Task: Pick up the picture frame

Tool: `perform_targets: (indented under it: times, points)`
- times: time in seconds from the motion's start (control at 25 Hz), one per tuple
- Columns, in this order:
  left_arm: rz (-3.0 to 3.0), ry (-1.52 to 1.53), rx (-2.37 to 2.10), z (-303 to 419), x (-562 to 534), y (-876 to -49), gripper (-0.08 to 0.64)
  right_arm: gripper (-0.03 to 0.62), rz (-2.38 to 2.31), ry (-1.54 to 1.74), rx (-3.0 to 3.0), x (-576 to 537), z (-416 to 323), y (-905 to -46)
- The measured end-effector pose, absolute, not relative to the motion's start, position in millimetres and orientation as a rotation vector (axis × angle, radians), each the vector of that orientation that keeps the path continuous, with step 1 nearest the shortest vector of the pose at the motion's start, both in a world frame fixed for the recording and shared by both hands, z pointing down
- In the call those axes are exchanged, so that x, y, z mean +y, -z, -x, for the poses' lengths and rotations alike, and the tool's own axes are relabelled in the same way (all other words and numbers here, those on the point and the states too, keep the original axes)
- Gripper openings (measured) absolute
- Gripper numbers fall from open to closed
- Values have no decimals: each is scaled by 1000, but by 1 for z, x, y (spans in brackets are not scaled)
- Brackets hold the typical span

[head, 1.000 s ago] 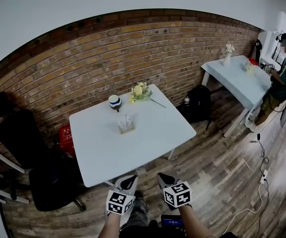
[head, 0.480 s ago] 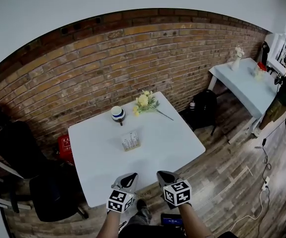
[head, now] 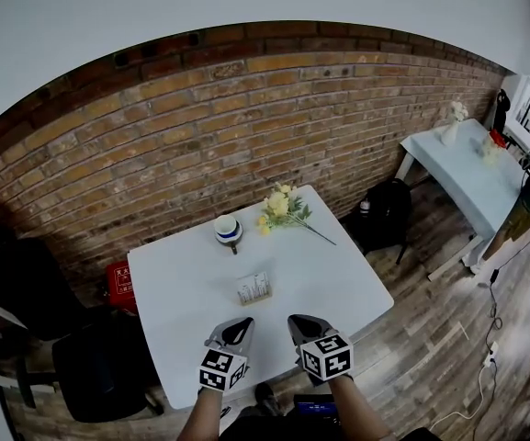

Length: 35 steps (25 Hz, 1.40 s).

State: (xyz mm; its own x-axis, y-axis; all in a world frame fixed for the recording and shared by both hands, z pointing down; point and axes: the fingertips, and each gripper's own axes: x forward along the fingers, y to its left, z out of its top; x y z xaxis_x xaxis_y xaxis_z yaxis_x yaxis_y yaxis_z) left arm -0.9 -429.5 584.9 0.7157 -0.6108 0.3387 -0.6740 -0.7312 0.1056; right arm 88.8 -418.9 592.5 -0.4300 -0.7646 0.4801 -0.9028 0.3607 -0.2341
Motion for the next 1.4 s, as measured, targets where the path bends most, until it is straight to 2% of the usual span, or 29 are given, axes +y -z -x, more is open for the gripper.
perform_targets:
  times: [0.72, 1.4]
  points:
    - [-2619, -343, -1248, -1, -471, -560, 11, 9, -1281, -548, -2470, -480, -81, -561]
    - [-2571, -324, -1339, -2, -465, -552, 11, 9, -1197, -524, -2516, -473, -82, -555]
